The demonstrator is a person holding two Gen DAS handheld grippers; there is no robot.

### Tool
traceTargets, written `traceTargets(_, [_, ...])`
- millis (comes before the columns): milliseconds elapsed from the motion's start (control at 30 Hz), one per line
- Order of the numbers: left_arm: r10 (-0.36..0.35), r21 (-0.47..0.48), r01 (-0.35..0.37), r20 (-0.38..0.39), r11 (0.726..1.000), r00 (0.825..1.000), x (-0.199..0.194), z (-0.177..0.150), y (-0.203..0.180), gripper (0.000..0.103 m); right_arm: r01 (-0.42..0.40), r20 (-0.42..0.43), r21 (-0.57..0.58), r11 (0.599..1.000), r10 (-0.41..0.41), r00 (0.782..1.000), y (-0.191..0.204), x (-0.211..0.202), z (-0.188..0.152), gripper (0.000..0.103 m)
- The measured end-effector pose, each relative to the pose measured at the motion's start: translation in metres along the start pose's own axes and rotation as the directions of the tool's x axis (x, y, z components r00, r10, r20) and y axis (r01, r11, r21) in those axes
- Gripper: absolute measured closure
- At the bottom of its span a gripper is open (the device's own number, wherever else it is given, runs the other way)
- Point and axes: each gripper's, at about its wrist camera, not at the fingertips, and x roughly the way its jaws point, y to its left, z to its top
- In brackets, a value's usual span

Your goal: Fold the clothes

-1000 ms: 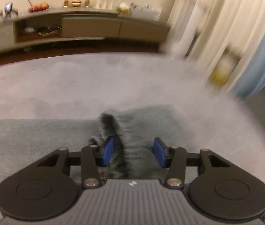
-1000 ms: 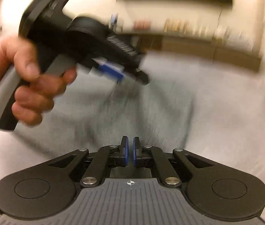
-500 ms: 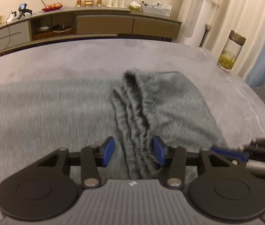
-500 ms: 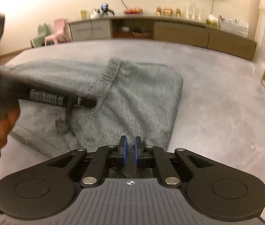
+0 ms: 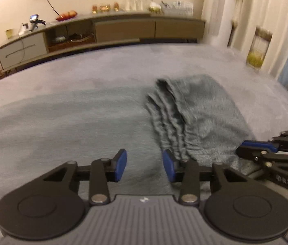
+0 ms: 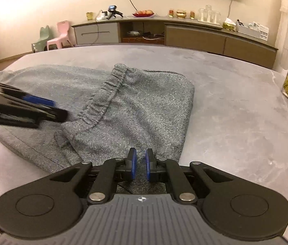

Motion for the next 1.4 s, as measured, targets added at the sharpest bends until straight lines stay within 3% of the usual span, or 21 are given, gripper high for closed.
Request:
traceTargets(100, [0.015, -0.065, -0.011, 0.055, 0.998, 0.998, -0.043, -0.008, 0.047, 0.062, 0.019, 0.021, -0.002, 1.0, -0.019, 1.0, 0.011, -0.011, 0.009, 0.091])
traceTargets(167, [0.079, -0.14, -0.068, 0.073, 0.988, 0.994, -0.067, -0.016, 0.096, 0.06, 0.032, 0.035, -0.004, 0.999, -0.032, 0.999, 0.018, -0.018, 0.015, 0.088])
traceTargets(200, [0.113, -0.18, -0.097, 0.079, 0.979, 0.99, -0.079, -0.02, 0.121, 0.06, 0.038, 0.042, -0.004, 0.999, -0.038, 0.998, 0.022, -0.022, 0.018, 0.084])
traceTargets(233, [0.156, -0.232, -0.134, 0.077, 0.963, 0.985, -0.088, -0.025, 0.149, 0.06, 0.044, 0.049, -0.005, 0.999, -0.044, 0.998, 0.025, -0.025, 0.021, 0.072])
traceTargets(267, [0.208, -0.291, -0.18, 0.069, 0.94, 0.976, -0.096, -0.032, 0.181, 0.059, 0.044, 0.057, -0.014, 0.999, -0.043, 0.997, 0.033, -0.028, 0.024, 0.06])
traceTargets(333, [0.328, -0.407, -0.28, 0.05, 0.869, 0.943, -0.115, -0.049, 0.244, 0.054, 0.027, 0.068, -0.062, 0.998, -0.023, 0.997, 0.06, -0.028, 0.029, 0.052])
traceTargets(367, [0.382, -0.467, -0.322, 0.037, 0.823, 0.923, -0.127, -0.059, 0.275, 0.05, 0.014, 0.07, -0.085, 0.996, -0.008, 0.997, 0.077, -0.026, 0.03, 0.051])
traceTargets(433, [0.433, -0.6, -0.34, 0.012, 0.724, 0.901, -0.148, -0.082, 0.338, 0.048, -0.011, 0.074, -0.132, 0.991, 0.021, 0.997, 0.111, -0.023, 0.034, 0.044])
traceTargets(500, [0.441, -0.701, -0.324, -0.016, 0.635, 0.897, -0.16, -0.101, 0.393, 0.045, -0.036, 0.076, -0.178, 0.983, 0.05, 0.996, 0.145, -0.02, 0.037, 0.032])
traceTargets(633, [0.42, -0.777, -0.298, -0.048, 0.555, 0.906, -0.155, -0.119, 0.459, 0.035, -0.16, 0.032, -0.29, 0.944, 0.176, 0.984, 0.239, -0.003, 0.046, 0.023])
traceTargets(733, [0.38, -0.803, -0.251, -0.033, 0.54, 0.924, -0.141, -0.129, 0.483, 0.033, -0.239, -0.017, -0.385, 0.891, 0.252, 0.968, 0.321, 0.024, 0.06, 0.02])
traceTargets(833, [0.341, -0.807, -0.224, -0.03, 0.547, 0.94, -0.126, -0.137, 0.491, 0.031, -0.298, -0.068, -0.441, 0.847, 0.3, 0.952, 0.398, 0.055, 0.083, 0.02])
traceTargets(933, [0.325, -0.786, -0.223, -0.031, 0.576, 0.945, -0.116, -0.142, 0.49, 0.031, -0.283, -0.088, -0.46, 0.841, 0.274, 0.958, 0.461, 0.096, 0.114, 0.02])
traceTargets(1100, [0.346, -0.757, -0.24, -0.019, 0.608, 0.938, -0.111, -0.146, 0.489, 0.035, -0.247, -0.144, -0.44, 0.864, 0.204, 0.968, 0.52, 0.168, 0.148, 0.026])
traceTargets(1167, [0.343, -0.731, -0.245, -0.016, 0.637, 0.939, -0.108, -0.145, 0.486, 0.061, -0.257, -0.183, -0.424, 0.868, 0.195, 0.963, 0.525, 0.185, 0.15, 0.036])
traceTargets(1233, [0.348, -0.704, -0.254, -0.011, 0.663, 0.937, -0.107, -0.146, 0.483, 0.073, -0.275, -0.226, -0.401, 0.874, 0.197, 0.954, 0.528, 0.199, 0.15, 0.034])
traceTargets(1267, [0.336, -0.713, -0.235, 0.002, 0.661, 0.942, -0.107, -0.147, 0.484, 0.08, -0.284, -0.246, -0.389, 0.876, 0.198, 0.949, 0.529, 0.206, 0.15, 0.034])
traceTargets(1333, [0.315, -0.738, -0.194, 0.027, 0.646, 0.949, -0.109, -0.151, 0.487, 0.084, -0.312, -0.301, -0.341, 0.887, 0.212, 0.93, 0.527, 0.214, 0.157, 0.033])
traceTargets(1400, [0.308, -0.76, -0.167, 0.046, 0.628, 0.95, -0.11, -0.155, 0.489, 0.087, -0.318, -0.299, -0.292, 0.902, 0.23, 0.926, 0.526, 0.215, 0.175, 0.032])
